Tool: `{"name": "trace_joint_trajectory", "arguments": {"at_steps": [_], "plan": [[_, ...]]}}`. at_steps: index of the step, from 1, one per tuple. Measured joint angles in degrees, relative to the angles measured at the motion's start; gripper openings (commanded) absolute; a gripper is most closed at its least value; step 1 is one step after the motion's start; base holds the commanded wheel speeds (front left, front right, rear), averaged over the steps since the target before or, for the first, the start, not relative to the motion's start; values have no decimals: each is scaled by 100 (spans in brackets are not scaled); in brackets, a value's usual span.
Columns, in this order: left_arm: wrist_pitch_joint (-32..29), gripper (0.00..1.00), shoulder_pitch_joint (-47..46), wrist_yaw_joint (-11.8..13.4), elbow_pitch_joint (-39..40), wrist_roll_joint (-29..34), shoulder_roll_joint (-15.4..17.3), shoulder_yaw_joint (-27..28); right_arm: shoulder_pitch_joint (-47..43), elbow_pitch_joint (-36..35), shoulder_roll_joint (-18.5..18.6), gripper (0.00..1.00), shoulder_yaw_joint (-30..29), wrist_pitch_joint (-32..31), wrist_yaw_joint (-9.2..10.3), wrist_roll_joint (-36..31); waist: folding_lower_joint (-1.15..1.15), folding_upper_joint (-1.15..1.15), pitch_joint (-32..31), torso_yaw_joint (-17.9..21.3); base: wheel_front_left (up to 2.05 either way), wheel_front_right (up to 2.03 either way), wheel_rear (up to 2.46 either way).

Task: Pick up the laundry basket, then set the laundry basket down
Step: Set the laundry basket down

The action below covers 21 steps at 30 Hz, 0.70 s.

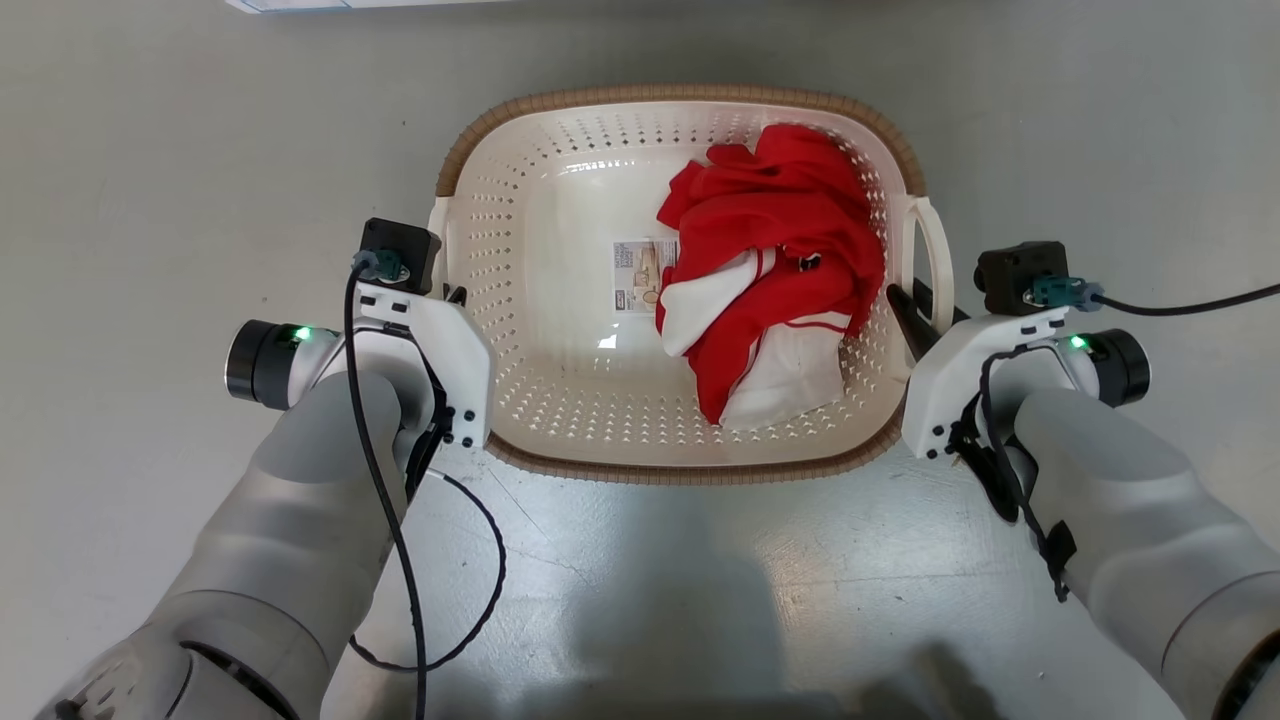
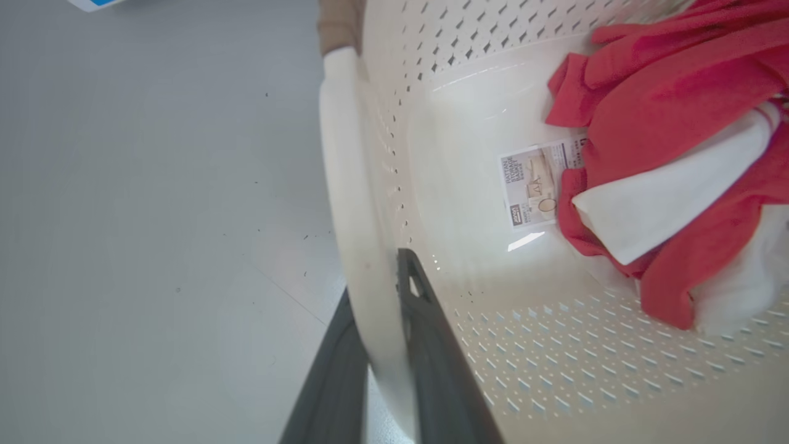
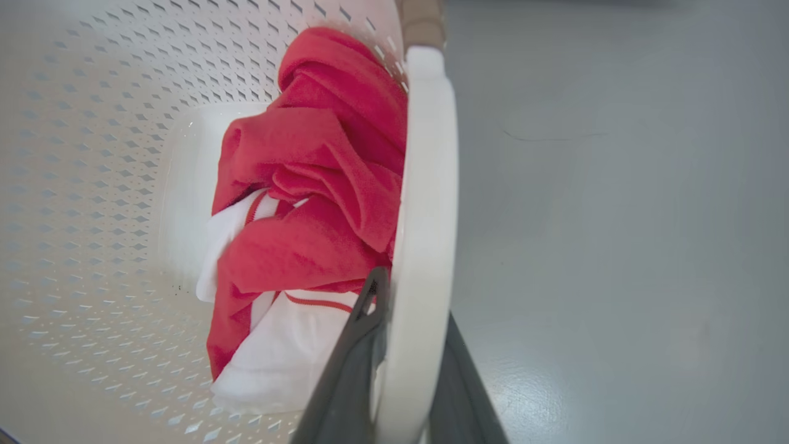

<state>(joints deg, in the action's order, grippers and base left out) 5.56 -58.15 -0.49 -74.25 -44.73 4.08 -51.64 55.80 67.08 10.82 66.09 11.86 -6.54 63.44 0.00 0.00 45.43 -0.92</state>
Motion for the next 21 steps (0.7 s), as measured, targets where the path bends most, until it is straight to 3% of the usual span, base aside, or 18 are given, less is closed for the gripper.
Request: {"name": "trace_joint_trajectory", "arguments": {"at_steps": [9, 10, 11, 12, 21], "plan": [[10, 0, -27, 41, 3, -41, -7, 12, 96, 46, 26, 0, 79, 60, -2, 103, 0, 0, 81, -18, 0, 0, 0], [26, 35, -31, 56, 7, -65, -18, 16, 108, 82, 20, 44, 68, 78, -7, 120, 0, 0, 94, -20, 0, 0, 0], [22, 84, -35, 59, 9, -64, -23, 11, 135, 125, 14, 100, 65, 114, -16, 120, 0, 0, 106, -22, 0, 0, 0], [14, 100, -35, 170, 9, -77, -32, 38, 248, 202, 5, 100, 53, 180, -59, 116, 0, 0, 131, -29, 0, 0, 0], [25, 100, -98, 301, 8, -120, -33, 64, 435, 252, -48, 100, -276, 235, -59, -126, 0, 0, 203, 1, 0, 0, 0]]}}
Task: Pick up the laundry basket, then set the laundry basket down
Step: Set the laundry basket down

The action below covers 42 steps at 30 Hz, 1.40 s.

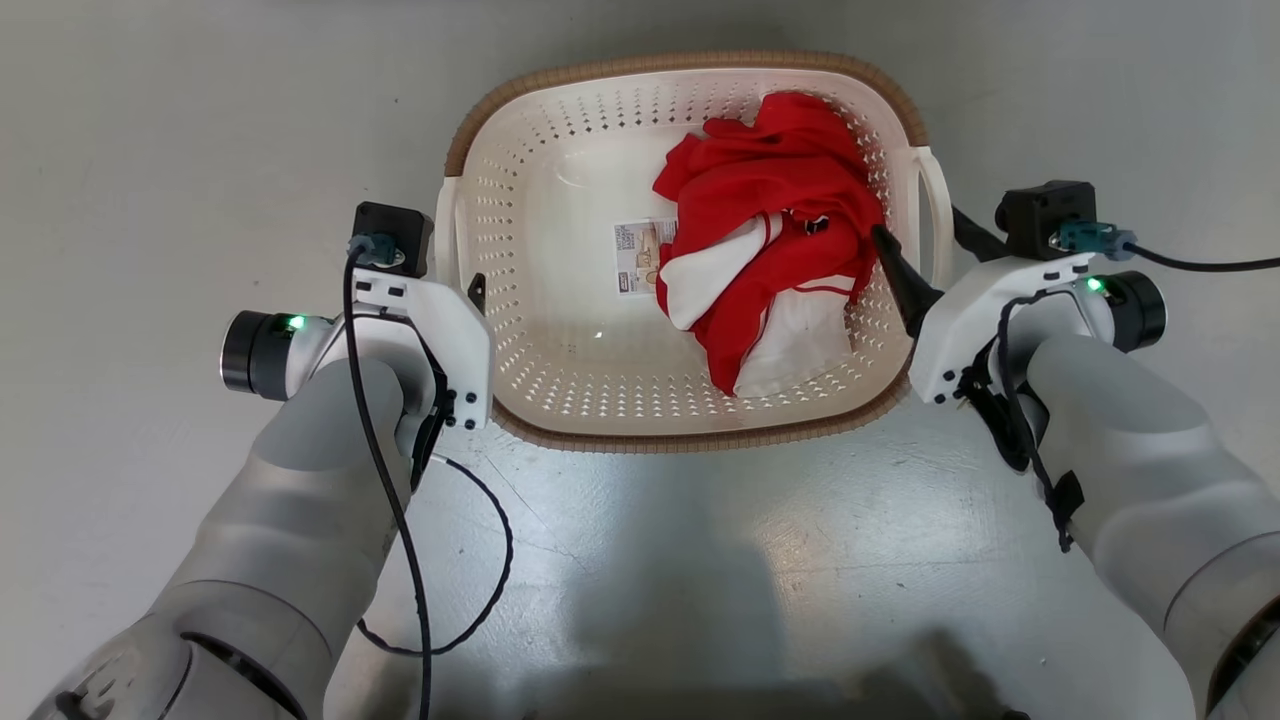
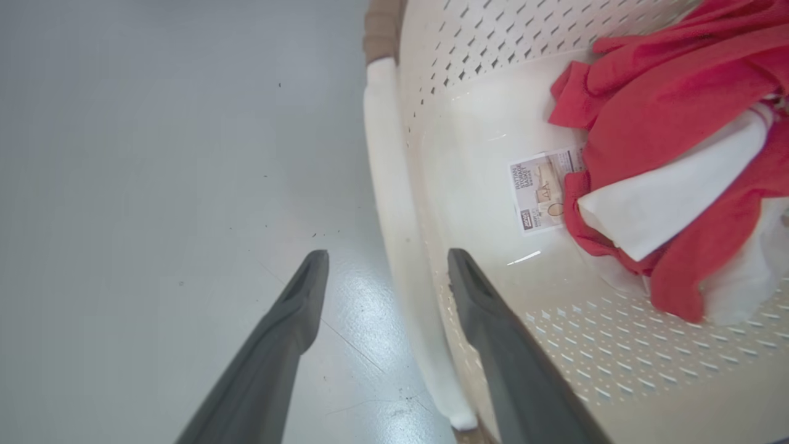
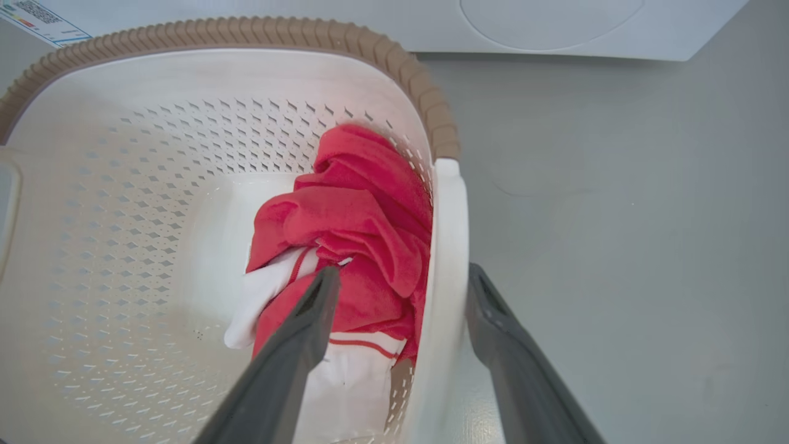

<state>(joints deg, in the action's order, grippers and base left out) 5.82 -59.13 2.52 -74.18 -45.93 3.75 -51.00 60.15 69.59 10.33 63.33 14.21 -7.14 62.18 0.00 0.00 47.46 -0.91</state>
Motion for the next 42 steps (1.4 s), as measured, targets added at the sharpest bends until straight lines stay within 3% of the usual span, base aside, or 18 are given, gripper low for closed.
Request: {"name": "trace_joint_trajectory", "arguments": {"at_steps": [14, 20, 33, 42], "plan": [[147, 100, 13, 110, -1, -63, 60, 7, -84, -222, 25, 100, -1039, 0, 0, -847, 0, 0, -235, 70, 0, 0, 0], [508, 100, 251, 84, 3, -258, 33, 127, -423, -465, 142, 100, -1845, 0, 0, -1377, 0, 0, -581, 78, 0, 0, 0], [842, 100, 1041, -187, 289, -393, 104, 419, -1608, -1384, 305, 100, -4192, 1, 0, -3398, 0, 0, -1889, 169, 0, 0, 0], [857, 100, 2031, -64, 1373, -149, 470, 1102, -2537, -1958, 261, 100, -5211, 2, 0, -4446, 0, 0, -2940, 209, 0, 0, 0]]}}
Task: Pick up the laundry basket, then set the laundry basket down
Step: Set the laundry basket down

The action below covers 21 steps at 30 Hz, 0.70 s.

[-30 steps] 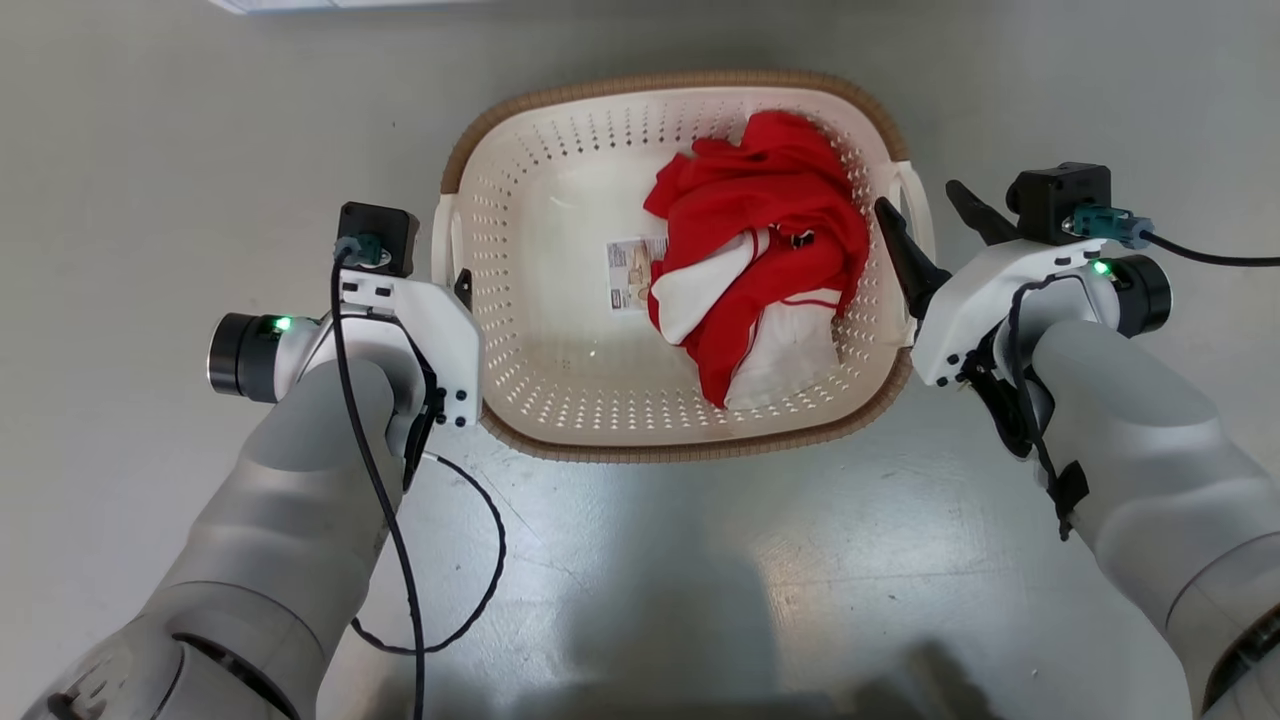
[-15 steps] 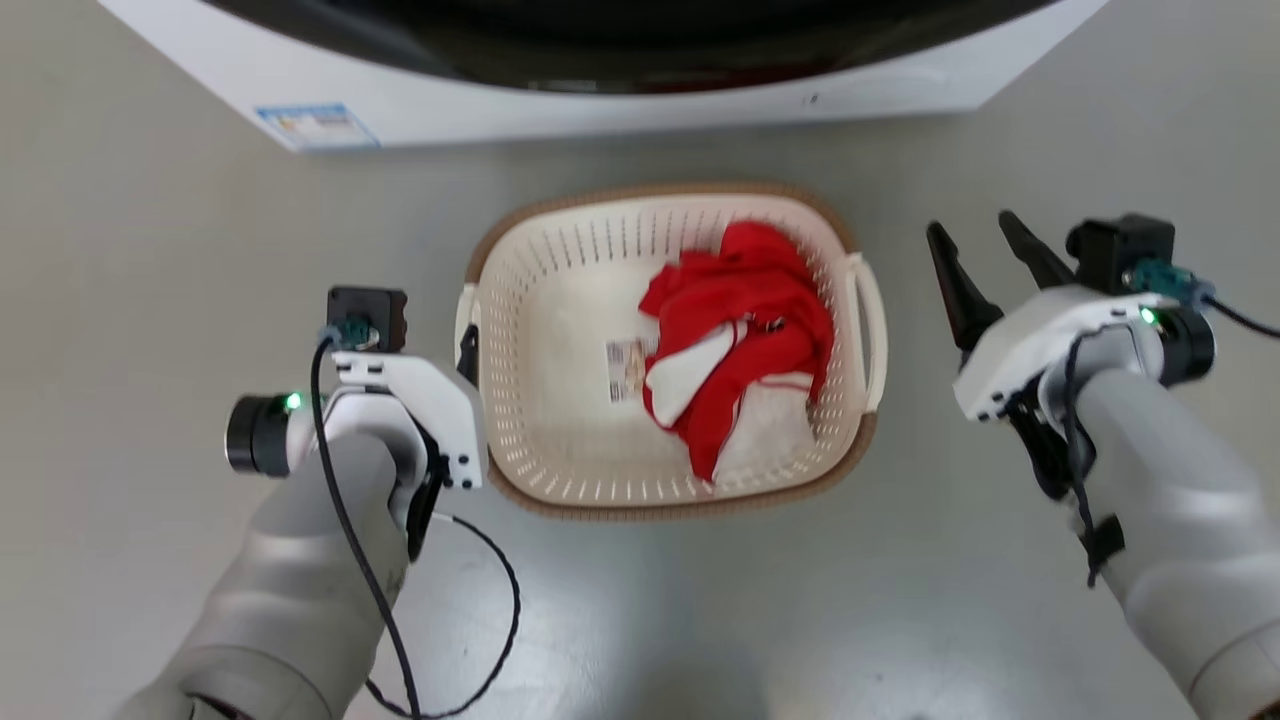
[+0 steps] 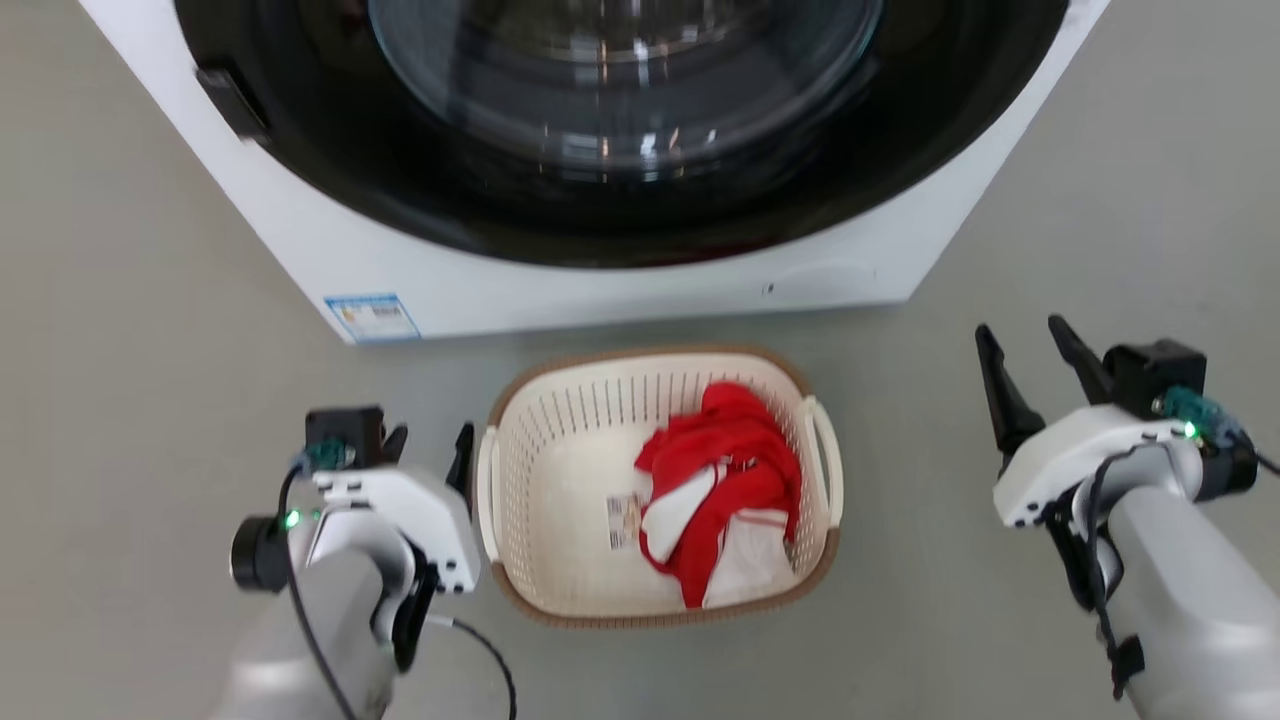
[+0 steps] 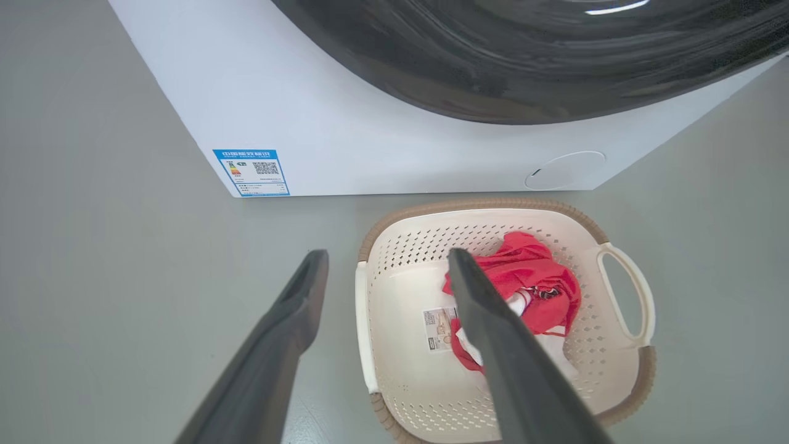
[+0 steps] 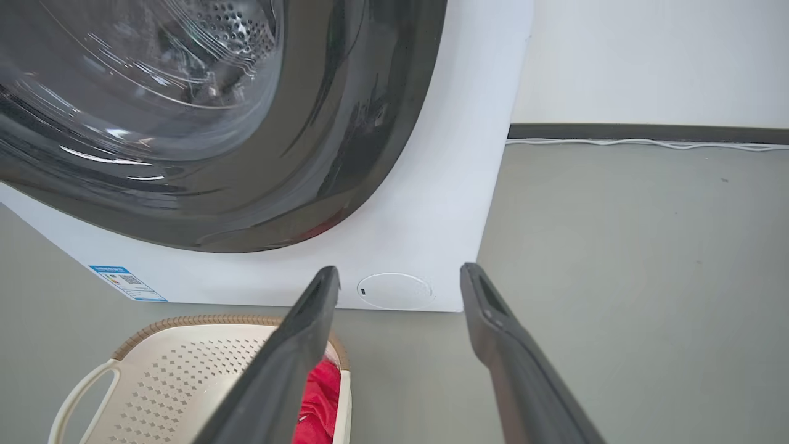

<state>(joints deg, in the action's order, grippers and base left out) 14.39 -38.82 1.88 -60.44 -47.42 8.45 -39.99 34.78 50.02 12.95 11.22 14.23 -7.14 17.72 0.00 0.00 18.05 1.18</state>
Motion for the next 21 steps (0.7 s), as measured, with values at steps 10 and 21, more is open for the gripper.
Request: {"name": "trace_joint_trajectory", "arguments": {"at_steps": [10, 21], "plan": [[0, 100, 1240, 76, 1027, 569, 172, 883, -1008, -742, -98, 100, -531, 7, -1, -544, 0, 0, -1010, 23, 0, 0, 0], [0, 100, 2508, 174, 2336, 1287, 222, 1973, -1855, -1525, -244, 100, -771, 8, -1, -722, -1, 0, -1723, 111, 0, 0, 0]]}}
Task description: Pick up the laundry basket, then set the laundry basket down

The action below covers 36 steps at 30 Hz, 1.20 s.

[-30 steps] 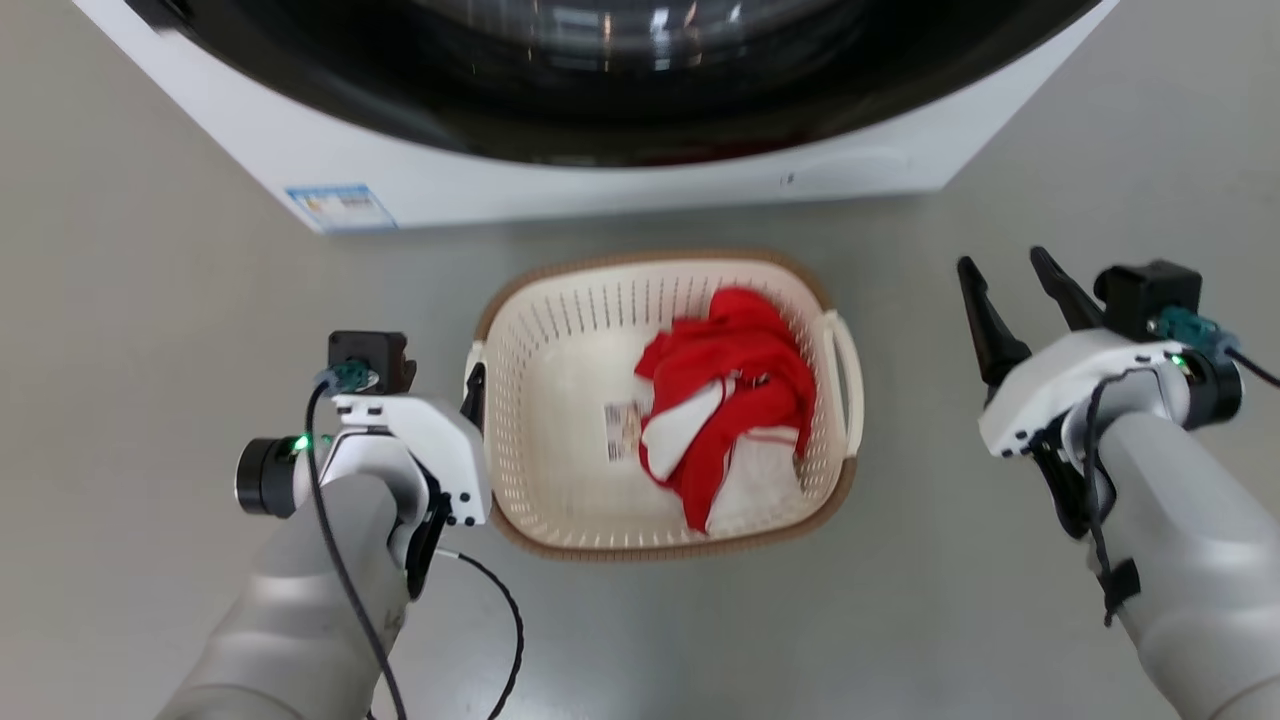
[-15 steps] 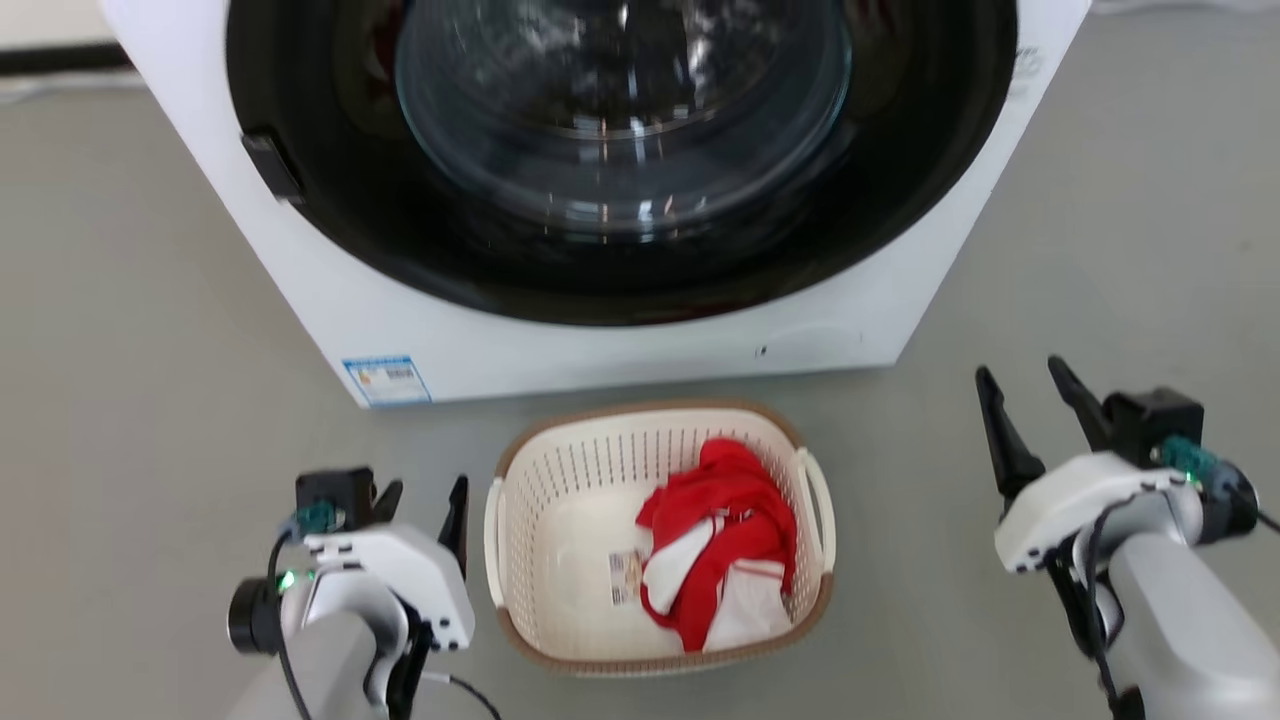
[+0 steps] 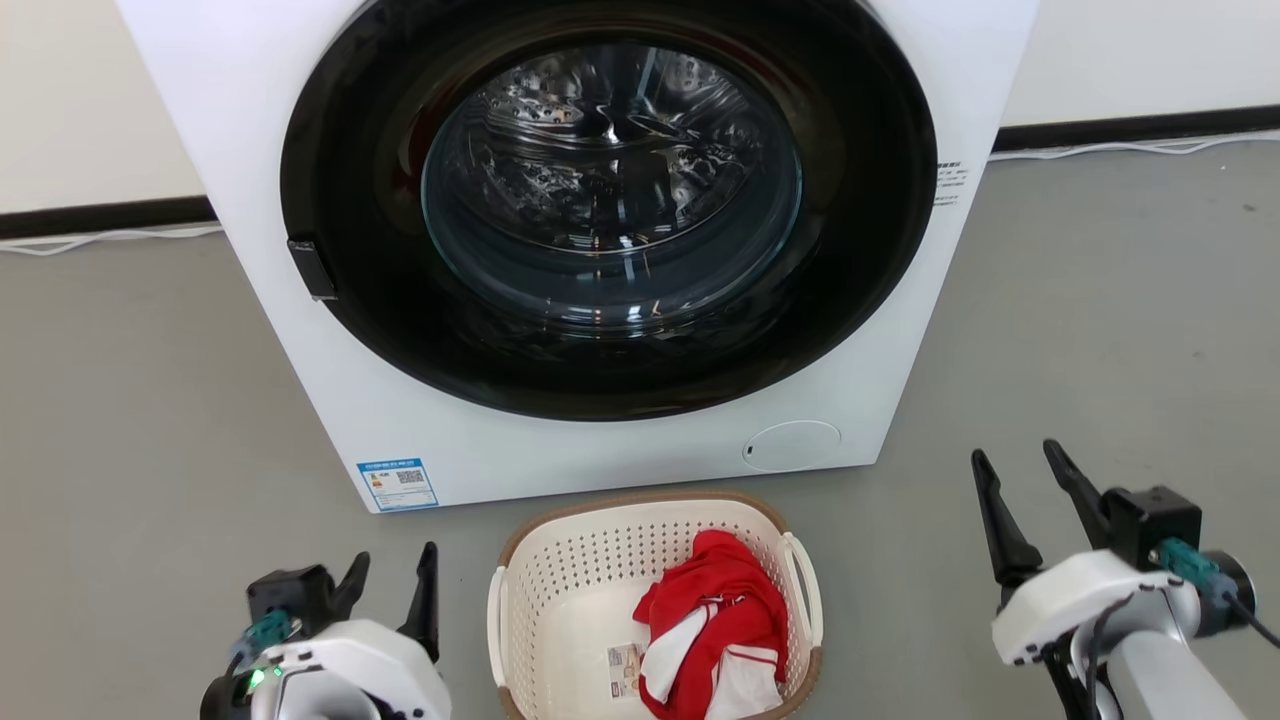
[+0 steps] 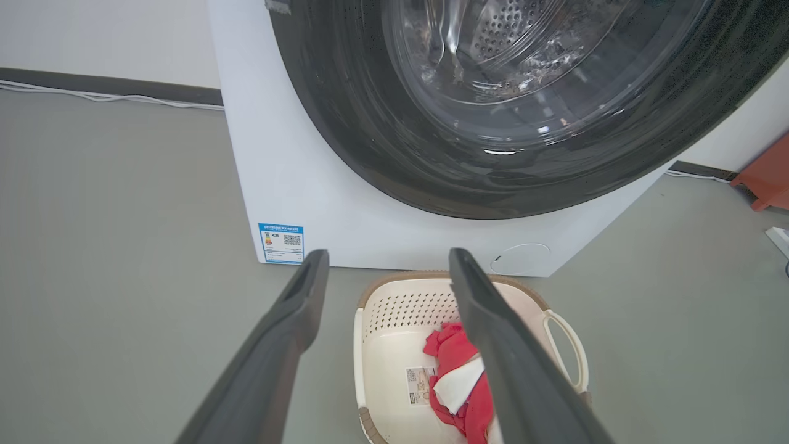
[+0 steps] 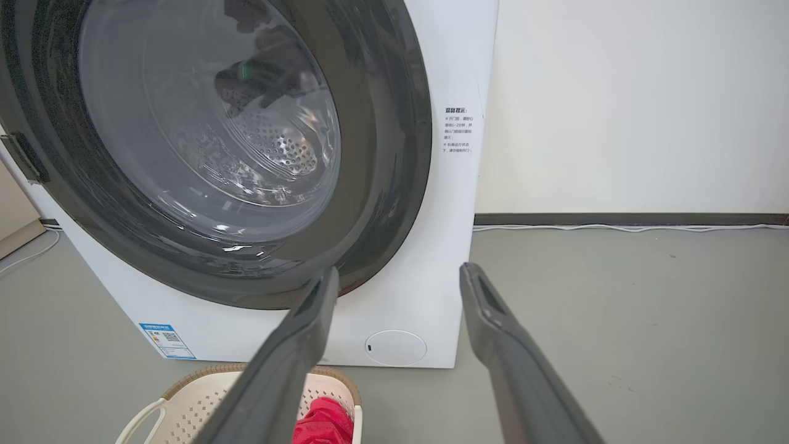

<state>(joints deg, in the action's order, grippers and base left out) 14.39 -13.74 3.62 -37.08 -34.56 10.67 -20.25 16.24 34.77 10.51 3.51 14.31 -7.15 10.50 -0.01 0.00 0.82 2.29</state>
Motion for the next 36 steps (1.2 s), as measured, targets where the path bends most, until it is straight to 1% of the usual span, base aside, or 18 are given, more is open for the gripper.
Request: {"name": "trace_joint_trajectory", "arguments": {"at_steps": [6, 9, 14, 17, 21, 22, 28, 36], "plan": [[0, 100, 532, 0, 687, 392, -70, 624, -424, -334, -13, 100, -135, 0, 0, -38, 0, 0, -96, 36, 0, 0, 0], [0, 100, 789, 0, 907, 531, -145, 917, -604, -477, -40, 100, -178, 0, 0, -62, 0, 0, -119, 54, 0, 0, 0], [0, 100, 1115, -2, 1155, 734, -248, 1287, -840, -628, -110, 100, -237, 0, 0, -119, 0, 0, -171, 60, 0, 0, 0], [0, 100, 1237, -5, 1246, 809, -355, 1437, -944, -686, -182, 100, -311, 0, 0, -125, 0, 0, -197, 40, 0, 0, 0], [0, 100, 1352, -10, 1326, 1007, -420, 1662, -1054, -769, -227, 100, -347, 0, 0, -177, 0, 0, -226, 1, 0, 0, 0], [0, 0, 1365, -9, 1356, 1044, -448, 1711, -1055, -782, -232, 0, -347, -1, 0, -181, 0, 0, -229, -7, 0, 0, 0], [-69, 0, 1567, -10, 1057, 972, -570, 1689, -1291, -497, -375, 0, -328, -55, 7, -123, 0, 0, -229, -10, 0, 0, 0], [-186, 0, 1567, -19, 1092, 603, -570, 1725, -1282, -538, -378, 0, -355, -149, 7, 339, 2, 0, -230, -23, 0, 0, 0]]}}
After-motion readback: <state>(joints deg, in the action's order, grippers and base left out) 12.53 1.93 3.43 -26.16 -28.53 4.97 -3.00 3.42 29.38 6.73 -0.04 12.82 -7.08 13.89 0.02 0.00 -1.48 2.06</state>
